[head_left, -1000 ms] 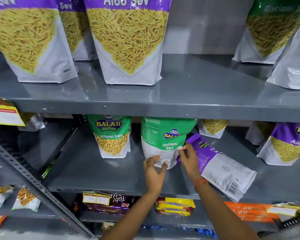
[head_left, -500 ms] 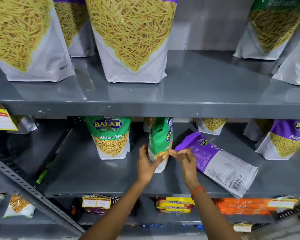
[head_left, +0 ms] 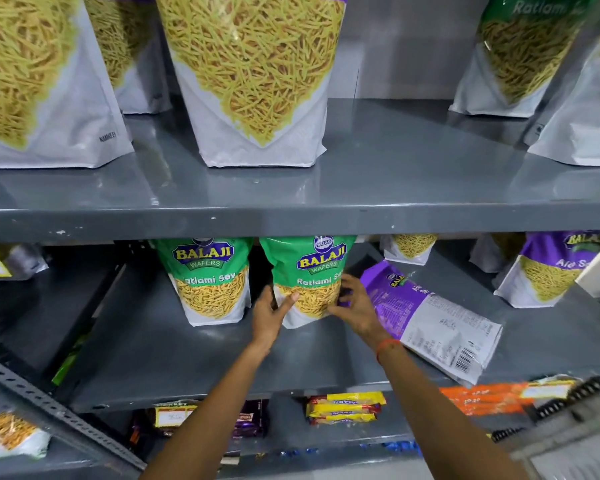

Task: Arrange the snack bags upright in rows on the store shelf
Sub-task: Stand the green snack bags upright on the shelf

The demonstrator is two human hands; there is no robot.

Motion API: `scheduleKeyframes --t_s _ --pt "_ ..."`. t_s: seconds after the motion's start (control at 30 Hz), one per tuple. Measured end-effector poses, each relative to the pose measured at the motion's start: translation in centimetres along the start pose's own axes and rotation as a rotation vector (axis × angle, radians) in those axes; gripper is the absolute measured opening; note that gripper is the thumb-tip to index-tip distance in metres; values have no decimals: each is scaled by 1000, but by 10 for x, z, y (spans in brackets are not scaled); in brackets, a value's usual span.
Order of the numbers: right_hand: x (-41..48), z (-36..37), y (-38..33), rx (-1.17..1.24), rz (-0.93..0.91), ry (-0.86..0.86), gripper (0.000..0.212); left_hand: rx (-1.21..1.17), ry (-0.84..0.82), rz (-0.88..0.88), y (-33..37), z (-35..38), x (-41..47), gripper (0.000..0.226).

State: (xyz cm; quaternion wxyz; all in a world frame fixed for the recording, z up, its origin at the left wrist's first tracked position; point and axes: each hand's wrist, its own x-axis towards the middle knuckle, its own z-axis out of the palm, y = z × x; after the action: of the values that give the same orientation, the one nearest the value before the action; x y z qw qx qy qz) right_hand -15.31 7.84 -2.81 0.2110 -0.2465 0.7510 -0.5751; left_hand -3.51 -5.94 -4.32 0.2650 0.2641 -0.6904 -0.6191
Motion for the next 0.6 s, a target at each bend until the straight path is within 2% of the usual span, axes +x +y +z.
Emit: scheduleKeyframes --t_s 0.1,0.23,0.3,0.4,0.5,0.6 --pt "-4 5 8 -65 -14 55 64 36 -67 -8 1 -5 7 53" --pt "0 -1 8 -88 -5 51 51 -45 -147 -142 3 -11 12 41" --pt "1 -9 6 -86 -8 44 44 -64 -71 -119 4 -3 5 45" --pt "-1 -27 -1 -135 -98 140 34 27 142 -71 9 30 -18 67" --pt "-1 -60 -2 -426 -220 158 38 253 346 -72 14 80 -46 76" --pt "1 -100 8 -778 -168 26 52 270 376 -129 19 136 -67 72"
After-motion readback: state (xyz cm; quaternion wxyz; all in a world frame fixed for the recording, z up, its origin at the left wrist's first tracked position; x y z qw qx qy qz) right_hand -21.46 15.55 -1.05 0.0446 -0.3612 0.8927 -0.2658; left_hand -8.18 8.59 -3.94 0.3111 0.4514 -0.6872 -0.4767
